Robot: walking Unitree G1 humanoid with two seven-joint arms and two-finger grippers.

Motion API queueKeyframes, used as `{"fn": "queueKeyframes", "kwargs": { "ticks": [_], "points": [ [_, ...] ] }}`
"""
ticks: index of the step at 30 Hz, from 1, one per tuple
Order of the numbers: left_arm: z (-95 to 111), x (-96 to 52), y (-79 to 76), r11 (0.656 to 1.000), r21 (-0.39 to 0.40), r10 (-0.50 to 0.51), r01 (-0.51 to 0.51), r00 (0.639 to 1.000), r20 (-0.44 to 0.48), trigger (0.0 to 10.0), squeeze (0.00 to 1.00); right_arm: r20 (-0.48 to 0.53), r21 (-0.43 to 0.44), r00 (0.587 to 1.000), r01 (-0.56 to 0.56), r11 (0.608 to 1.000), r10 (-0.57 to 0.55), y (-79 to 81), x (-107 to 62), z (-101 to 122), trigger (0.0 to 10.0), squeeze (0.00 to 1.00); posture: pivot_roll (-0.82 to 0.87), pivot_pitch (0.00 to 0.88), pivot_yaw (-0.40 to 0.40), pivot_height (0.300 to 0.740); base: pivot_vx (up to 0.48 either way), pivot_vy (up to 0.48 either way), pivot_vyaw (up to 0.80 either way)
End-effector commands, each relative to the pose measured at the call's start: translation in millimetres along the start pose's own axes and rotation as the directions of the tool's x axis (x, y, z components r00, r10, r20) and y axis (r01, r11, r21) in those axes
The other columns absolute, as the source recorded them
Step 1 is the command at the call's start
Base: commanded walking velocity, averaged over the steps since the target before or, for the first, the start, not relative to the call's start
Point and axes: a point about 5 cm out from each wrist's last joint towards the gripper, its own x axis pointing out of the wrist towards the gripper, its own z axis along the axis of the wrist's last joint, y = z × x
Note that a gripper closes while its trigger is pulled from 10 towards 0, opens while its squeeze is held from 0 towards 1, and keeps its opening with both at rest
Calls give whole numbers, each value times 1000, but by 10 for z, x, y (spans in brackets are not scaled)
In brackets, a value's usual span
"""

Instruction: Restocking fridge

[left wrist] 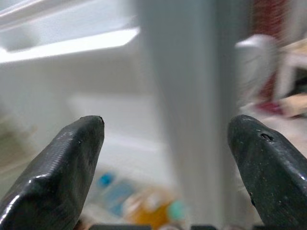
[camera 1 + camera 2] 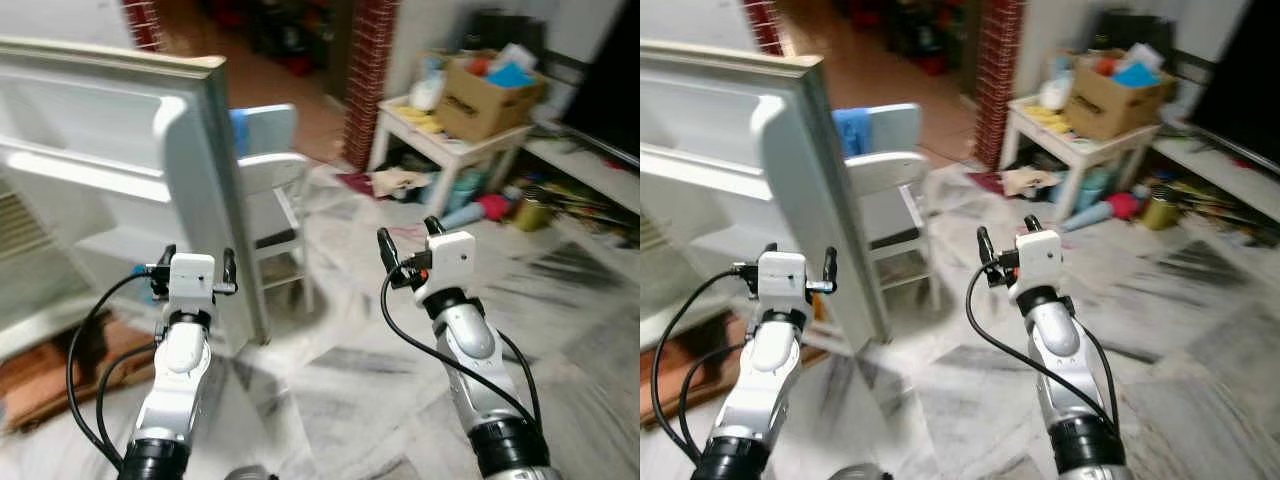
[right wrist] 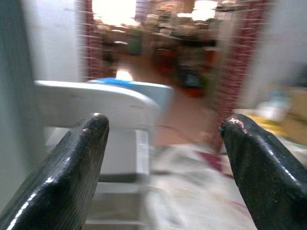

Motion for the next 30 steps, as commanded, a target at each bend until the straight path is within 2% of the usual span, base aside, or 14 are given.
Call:
{"fn": "queueKeyframes", "kwargs": {
  "ticks": [1,13,21,27,30],
  "points": [
    [65,7,-36,1000,-3,-1,1,1000,22,10000,0,1,-22,1000,18,1000,-18,-107,-25,11,10000,0,-27,0,-2,740,0,0,600],
    [18,-53,30,999,0,38,-38,999,3,10000,0,-5,-16,1000,2,1000,-2,-97,-3,-4,10000,0,-6,0,-14,740,0,0,601],
    [-93,-178,47,999,-23,26,-27,999,-42,10000,0,-16,-13,1000,3,1000,-3,-90,-28,-45,10000,0,-9,0,-3,740,0,0,601],
    [-116,-198,46,999,-49,3,-5,999,-47,10000,0,-20,4,1000,18,1000,-18,-104,-26,-60,10000,0,-14,0,-3,740,0,0,569],
    [-118,-210,29,999,-54,-10,7,999,-47,10000,0,-25,-6,999,40,999,-40,-126,-35,-71,10000,0,-14,0,-1,740,179,0,0]
  ]
}}
